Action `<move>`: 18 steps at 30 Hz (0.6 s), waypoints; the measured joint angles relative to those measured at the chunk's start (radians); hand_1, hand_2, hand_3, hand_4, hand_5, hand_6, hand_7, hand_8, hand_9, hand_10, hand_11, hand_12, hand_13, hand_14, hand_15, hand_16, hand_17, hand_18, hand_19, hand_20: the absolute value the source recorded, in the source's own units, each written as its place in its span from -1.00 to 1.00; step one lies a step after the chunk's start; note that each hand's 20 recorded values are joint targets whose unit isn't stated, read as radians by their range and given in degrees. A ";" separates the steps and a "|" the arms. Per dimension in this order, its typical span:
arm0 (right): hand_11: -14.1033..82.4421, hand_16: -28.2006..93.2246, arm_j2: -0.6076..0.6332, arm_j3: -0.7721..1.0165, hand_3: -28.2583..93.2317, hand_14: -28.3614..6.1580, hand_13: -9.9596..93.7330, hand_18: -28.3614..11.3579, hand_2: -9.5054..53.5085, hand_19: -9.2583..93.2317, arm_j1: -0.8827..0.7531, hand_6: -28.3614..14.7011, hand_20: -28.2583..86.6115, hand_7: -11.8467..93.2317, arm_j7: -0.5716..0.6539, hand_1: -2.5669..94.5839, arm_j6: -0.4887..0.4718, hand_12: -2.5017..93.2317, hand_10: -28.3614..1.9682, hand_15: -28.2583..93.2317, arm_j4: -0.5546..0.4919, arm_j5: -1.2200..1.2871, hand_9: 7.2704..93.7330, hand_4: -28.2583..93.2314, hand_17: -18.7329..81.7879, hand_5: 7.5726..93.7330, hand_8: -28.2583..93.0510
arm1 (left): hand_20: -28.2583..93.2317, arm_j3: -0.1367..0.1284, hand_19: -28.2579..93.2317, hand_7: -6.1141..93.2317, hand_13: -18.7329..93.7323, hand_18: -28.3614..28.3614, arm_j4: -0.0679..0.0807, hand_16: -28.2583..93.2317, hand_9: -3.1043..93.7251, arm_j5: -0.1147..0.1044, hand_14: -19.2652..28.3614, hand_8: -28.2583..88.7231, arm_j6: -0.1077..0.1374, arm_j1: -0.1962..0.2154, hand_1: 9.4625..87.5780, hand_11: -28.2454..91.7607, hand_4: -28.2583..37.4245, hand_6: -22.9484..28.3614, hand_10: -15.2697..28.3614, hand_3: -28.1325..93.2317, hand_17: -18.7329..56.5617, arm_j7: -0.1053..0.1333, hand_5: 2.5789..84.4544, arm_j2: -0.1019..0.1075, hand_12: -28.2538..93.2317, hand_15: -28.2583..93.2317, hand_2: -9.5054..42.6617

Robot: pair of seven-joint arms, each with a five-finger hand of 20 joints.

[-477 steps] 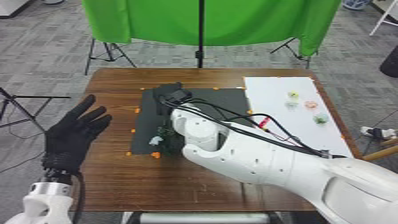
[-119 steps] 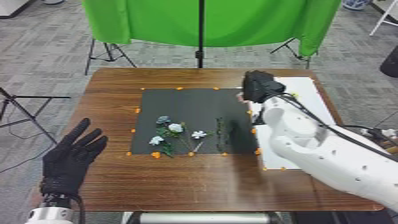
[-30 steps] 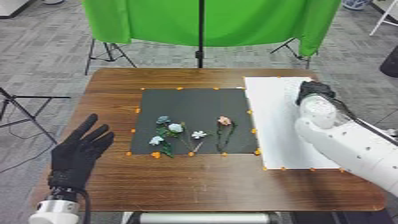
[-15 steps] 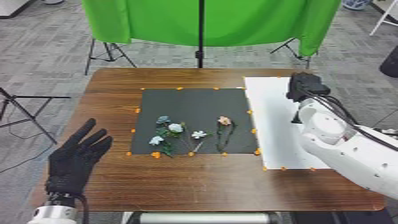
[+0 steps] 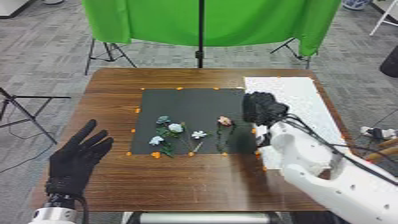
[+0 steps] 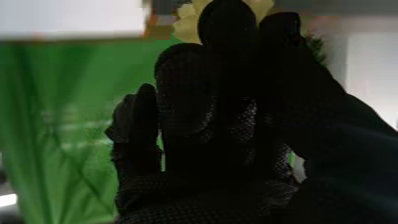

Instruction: Arrange flowers

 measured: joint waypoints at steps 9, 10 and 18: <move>0.01 -0.26 -0.011 -0.057 0.75 0.25 0.55 -0.58 -1.00 0.94 -0.051 0.41 0.20 -0.49 -0.032 -0.17 0.002 -0.56 0.20 0.58 -0.002 -0.114 0.70 -1.00 -0.04 0.41 -0.74 | -0.40 0.000 0.37 -0.65 -0.25 0.96 0.000 -0.67 -0.21 0.002 1.00 -0.69 0.000 -0.004 -0.68 -0.18 -0.97 0.22 0.61 0.82 -0.77 -0.009 -0.15 -0.008 -0.37 0.27 -0.43; 0.01 -0.26 -0.012 -0.055 0.73 0.25 0.55 -0.59 -1.00 0.94 -0.052 0.40 0.20 -0.49 -0.035 -0.18 -0.001 -0.56 0.20 0.58 -0.002 -0.123 0.70 -1.00 -0.05 0.40 -0.74 | -0.40 0.000 0.37 -0.65 -0.25 0.96 0.000 -0.67 -0.21 0.002 1.00 -0.69 0.000 -0.004 -0.68 -0.18 -0.97 0.21 0.61 0.82 -0.77 -0.009 -0.15 -0.008 -0.37 0.27 -0.43; 0.21 -0.23 -0.011 0.012 0.67 0.11 0.56 -0.68 -1.00 0.98 -0.087 0.34 0.25 -0.51 -0.054 -0.32 -0.021 -0.53 0.16 0.70 -0.020 -0.101 0.73 -1.00 -0.03 0.38 -0.74 | -0.40 0.001 0.38 -0.64 -0.25 0.96 0.000 -0.68 -0.21 0.001 1.00 -0.69 0.004 -0.006 -0.68 -0.18 -0.97 0.21 0.61 0.82 -0.77 -0.010 -0.16 -0.010 -0.37 0.27 -0.43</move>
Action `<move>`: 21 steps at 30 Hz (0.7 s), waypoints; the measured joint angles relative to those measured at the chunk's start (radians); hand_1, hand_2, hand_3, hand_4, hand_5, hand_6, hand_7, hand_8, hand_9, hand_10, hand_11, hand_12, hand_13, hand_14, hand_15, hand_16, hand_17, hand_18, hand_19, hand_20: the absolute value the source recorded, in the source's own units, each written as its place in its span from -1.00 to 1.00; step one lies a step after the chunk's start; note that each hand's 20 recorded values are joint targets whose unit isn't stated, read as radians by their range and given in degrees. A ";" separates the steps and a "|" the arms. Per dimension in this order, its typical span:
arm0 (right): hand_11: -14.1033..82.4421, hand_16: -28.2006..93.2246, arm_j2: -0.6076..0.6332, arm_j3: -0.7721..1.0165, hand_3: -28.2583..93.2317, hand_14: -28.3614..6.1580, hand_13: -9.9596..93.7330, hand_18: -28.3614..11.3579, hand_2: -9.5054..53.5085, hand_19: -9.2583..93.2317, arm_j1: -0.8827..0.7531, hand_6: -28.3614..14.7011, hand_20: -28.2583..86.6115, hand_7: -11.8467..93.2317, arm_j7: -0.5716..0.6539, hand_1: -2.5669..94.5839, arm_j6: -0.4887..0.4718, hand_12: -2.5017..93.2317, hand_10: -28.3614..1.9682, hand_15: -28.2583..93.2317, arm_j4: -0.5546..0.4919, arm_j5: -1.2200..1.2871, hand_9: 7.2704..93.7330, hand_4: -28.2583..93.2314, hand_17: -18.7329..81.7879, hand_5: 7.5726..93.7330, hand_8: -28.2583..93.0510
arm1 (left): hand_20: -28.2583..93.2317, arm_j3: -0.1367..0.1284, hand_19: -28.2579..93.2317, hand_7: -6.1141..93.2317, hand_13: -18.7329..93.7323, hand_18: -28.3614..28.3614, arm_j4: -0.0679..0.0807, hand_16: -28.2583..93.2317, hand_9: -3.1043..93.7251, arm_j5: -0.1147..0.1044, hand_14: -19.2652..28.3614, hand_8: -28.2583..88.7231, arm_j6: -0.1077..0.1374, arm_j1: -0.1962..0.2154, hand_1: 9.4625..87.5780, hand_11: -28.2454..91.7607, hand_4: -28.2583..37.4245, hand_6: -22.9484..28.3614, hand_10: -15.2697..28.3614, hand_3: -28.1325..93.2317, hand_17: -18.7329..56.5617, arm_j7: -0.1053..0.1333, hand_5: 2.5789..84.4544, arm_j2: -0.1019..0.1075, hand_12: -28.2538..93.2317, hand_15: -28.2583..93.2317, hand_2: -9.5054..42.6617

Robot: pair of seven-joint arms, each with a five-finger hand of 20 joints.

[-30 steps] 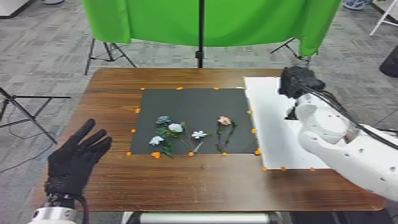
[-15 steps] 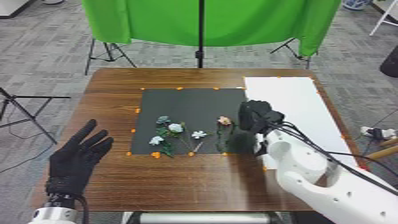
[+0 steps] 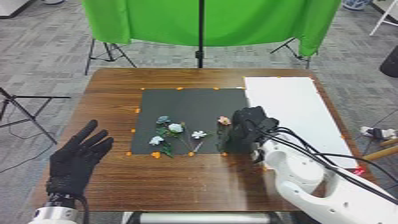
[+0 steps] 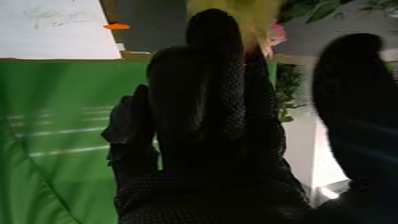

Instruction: Arrange flowers

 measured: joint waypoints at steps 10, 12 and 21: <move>0.13 -0.25 0.050 0.122 0.68 0.03 0.49 -0.67 -0.81 0.90 -0.092 0.31 0.26 -0.52 -0.007 -0.43 0.183 -0.58 0.07 0.67 -0.097 0.154 0.66 -1.00 -0.08 0.35 -0.73 | -0.41 0.002 0.38 -0.64 -0.25 0.96 0.000 -0.68 -0.21 -0.003 1.00 -0.69 0.008 0.002 -0.68 -0.18 -0.97 0.21 0.61 0.82 -0.77 0.009 -0.16 0.005 -0.37 0.28 -0.43; -0.01 -0.28 0.049 0.194 0.68 -0.02 0.41 -0.64 -0.68 0.76 -0.129 0.31 0.23 -0.51 -0.009 -0.45 0.217 -0.61 -0.03 0.60 -0.127 0.266 0.58 -1.00 -0.16 0.31 -0.73 | -0.41 0.007 0.38 -0.65 -0.25 0.96 0.003 -0.68 -0.21 -0.004 1.00 -0.69 0.008 -0.001 -0.68 -0.18 -0.98 0.19 0.60 0.82 -0.77 0.011 -0.16 0.005 -0.37 0.27 -0.42; -0.37 -0.39 -0.079 0.648 0.65 -0.40 0.08 -0.71 -0.47 0.28 -0.364 0.33 0.01 -0.53 -0.391 -0.62 0.073 -0.68 -0.22 0.17 -0.125 0.704 0.16 -1.00 -0.41 0.06 -0.73 | -0.42 0.033 0.34 -0.66 -0.24 0.93 0.025 -0.68 -0.20 -0.004 1.00 -0.70 0.006 -0.029 -0.73 -0.21 -1.00 0.05 0.55 0.81 -0.79 0.026 -0.23 -0.003 -0.39 0.27 -0.41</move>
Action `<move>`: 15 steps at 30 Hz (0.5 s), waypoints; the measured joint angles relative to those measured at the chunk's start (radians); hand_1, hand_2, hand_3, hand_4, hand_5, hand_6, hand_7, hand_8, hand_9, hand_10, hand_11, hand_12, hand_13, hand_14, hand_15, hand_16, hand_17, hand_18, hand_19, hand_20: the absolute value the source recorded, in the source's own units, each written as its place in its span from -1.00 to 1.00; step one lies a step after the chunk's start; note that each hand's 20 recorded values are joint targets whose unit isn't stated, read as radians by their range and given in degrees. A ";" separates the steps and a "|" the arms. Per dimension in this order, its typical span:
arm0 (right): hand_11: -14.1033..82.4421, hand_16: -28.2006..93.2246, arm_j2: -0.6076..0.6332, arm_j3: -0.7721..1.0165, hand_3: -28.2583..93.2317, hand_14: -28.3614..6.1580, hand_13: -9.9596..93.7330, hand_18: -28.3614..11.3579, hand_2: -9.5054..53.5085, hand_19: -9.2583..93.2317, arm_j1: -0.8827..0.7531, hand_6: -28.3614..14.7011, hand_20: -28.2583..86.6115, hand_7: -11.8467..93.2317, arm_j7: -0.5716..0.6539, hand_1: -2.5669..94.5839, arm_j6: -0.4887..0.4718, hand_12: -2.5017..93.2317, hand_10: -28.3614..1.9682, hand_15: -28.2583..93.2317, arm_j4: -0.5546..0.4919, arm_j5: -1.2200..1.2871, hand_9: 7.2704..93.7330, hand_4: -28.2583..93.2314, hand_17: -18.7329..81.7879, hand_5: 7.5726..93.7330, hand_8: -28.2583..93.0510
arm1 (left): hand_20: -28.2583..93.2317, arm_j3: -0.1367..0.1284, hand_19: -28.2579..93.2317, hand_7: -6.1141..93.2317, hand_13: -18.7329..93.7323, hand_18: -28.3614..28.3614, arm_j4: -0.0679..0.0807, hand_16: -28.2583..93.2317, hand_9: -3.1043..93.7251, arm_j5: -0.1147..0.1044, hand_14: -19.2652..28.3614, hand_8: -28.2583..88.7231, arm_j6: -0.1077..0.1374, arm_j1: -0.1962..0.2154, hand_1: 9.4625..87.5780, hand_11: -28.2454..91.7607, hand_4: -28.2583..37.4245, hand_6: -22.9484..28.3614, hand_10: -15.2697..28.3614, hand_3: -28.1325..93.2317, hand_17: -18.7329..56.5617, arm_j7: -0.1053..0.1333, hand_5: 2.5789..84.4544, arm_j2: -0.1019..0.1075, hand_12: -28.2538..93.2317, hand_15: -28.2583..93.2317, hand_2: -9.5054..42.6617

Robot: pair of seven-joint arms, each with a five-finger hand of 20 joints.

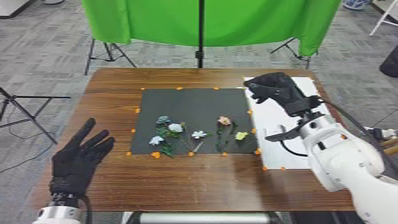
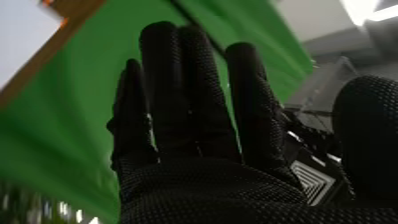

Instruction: Arrange flowers

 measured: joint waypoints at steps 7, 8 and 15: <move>-0.45 -0.35 -0.096 0.164 0.66 -0.45 -0.05 -0.76 -0.47 0.20 -0.147 0.41 -0.06 -0.55 0.001 -0.65 -0.056 -0.68 -0.15 0.04 -0.009 0.359 0.03 -1.00 -0.48 -0.04 -0.73 | -0.42 0.017 0.31 -0.67 -0.24 0.92 0.016 -0.67 -0.21 0.003 0.98 -0.69 0.000 -0.051 -0.75 -0.22 -1.00 0.07 0.53 0.81 -0.81 0.002 -0.20 -0.019 -0.39 0.25 -0.42; -0.45 -0.35 -0.103 0.181 0.66 -0.45 -0.05 -0.76 -0.48 0.19 -0.172 0.42 -0.06 -0.55 0.002 -0.65 -0.049 -0.68 -0.15 0.03 -0.011 0.410 0.02 -1.00 -0.49 -0.05 -0.73 | -0.42 0.018 0.31 -0.67 -0.24 0.92 0.017 -0.67 -0.21 0.004 0.98 -0.69 -0.001 -0.057 -0.75 -0.22 -1.00 0.07 0.53 0.81 -0.80 0.003 -0.19 -0.019 -0.39 0.25 -0.42; -0.46 -0.32 -0.112 0.219 0.66 -0.44 -0.07 -0.79 -0.47 0.17 -0.280 0.47 -0.08 -0.55 -0.013 -0.65 -0.005 -0.67 -0.14 0.00 -0.011 0.721 0.00 -1.00 -0.50 -0.06 -0.73 | -0.41 0.011 0.32 -0.68 -0.25 0.94 0.018 -0.67 -0.21 0.007 0.98 -0.69 -0.014 -0.051 -0.76 -0.21 -1.00 0.08 0.53 0.81 -0.79 0.022 -0.18 -0.018 -0.38 0.24 -0.43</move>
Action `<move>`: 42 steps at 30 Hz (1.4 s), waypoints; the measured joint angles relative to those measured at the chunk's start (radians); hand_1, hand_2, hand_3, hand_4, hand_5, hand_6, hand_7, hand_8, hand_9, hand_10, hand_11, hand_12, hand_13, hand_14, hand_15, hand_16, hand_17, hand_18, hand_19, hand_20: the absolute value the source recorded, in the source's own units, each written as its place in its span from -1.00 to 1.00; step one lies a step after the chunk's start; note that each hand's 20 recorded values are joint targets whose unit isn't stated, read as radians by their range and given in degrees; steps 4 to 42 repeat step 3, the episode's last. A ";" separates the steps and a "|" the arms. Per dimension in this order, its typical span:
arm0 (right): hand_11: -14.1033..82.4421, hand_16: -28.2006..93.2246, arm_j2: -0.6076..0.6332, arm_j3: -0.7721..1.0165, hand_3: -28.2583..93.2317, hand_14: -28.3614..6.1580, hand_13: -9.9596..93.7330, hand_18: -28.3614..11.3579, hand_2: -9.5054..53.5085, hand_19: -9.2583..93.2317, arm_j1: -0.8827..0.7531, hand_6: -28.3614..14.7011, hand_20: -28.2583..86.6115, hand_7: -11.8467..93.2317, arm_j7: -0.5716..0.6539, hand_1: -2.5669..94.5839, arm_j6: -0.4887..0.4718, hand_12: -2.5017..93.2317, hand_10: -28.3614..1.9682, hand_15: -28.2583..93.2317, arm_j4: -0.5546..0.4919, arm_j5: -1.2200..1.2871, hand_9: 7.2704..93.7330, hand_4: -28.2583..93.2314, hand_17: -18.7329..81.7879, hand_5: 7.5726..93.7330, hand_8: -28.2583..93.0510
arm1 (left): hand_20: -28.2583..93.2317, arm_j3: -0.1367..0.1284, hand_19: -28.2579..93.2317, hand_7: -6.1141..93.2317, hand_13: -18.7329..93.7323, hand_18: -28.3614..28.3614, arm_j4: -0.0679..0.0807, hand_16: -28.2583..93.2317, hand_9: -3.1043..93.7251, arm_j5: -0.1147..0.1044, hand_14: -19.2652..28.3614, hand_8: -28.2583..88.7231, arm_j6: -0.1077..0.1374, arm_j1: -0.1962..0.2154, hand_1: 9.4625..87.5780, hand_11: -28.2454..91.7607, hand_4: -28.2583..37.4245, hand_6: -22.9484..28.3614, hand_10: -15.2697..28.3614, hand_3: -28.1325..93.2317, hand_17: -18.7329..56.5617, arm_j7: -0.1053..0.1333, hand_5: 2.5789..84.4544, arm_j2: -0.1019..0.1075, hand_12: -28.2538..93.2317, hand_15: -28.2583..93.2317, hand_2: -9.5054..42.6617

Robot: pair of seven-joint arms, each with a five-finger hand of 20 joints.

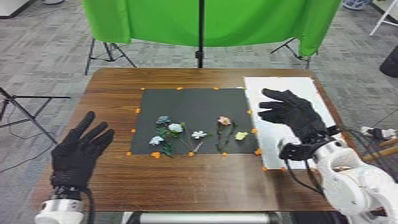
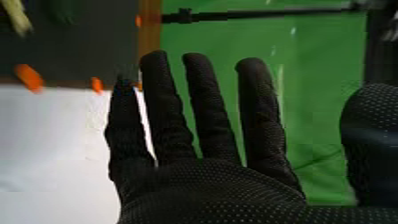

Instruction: Arrange flowers

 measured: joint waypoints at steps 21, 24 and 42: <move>-0.46 -0.32 -0.001 0.007 0.67 -0.44 -0.07 -0.79 -0.47 0.17 -0.018 0.47 -0.08 -0.54 -0.020 -0.66 0.015 -0.67 -0.14 0.00 0.000 0.136 0.00 -1.00 -0.50 -0.06 -0.73 | -0.41 -0.013 0.32 -0.68 -0.25 0.95 0.000 -0.66 -0.21 0.008 0.98 -0.69 -0.011 0.018 -0.76 -0.21 -1.00 0.09 0.53 0.81 -0.79 -0.001 -0.18 -0.001 -0.38 0.24 -0.43; -0.46 -0.32 -0.001 0.007 0.67 -0.44 -0.07 -0.79 -0.47 0.17 -0.018 0.47 -0.08 -0.54 -0.020 -0.66 0.015 -0.67 -0.14 0.00 0.000 0.136 0.00 -1.00 -0.50 -0.06 -0.73 | -0.41 -0.013 0.32 -0.68 -0.25 0.95 0.000 -0.66 -0.21 0.008 0.98 -0.69 -0.011 0.018 -0.76 -0.21 -1.00 0.09 0.53 0.81 -0.79 -0.001 -0.18 -0.001 -0.38 0.24 -0.43; -0.46 -0.32 -0.001 0.007 0.67 -0.44 -0.07 -0.79 -0.47 0.17 -0.018 0.47 -0.08 -0.54 -0.020 -0.66 0.015 -0.67 -0.14 0.00 0.000 0.136 0.00 -1.00 -0.50 -0.06 -0.73 | -0.41 -0.013 0.32 -0.68 -0.25 0.95 0.000 -0.66 -0.21 0.008 0.98 -0.69 -0.011 0.018 -0.76 -0.21 -1.00 0.09 0.53 0.81 -0.79 -0.001 -0.18 -0.001 -0.38 0.24 -0.43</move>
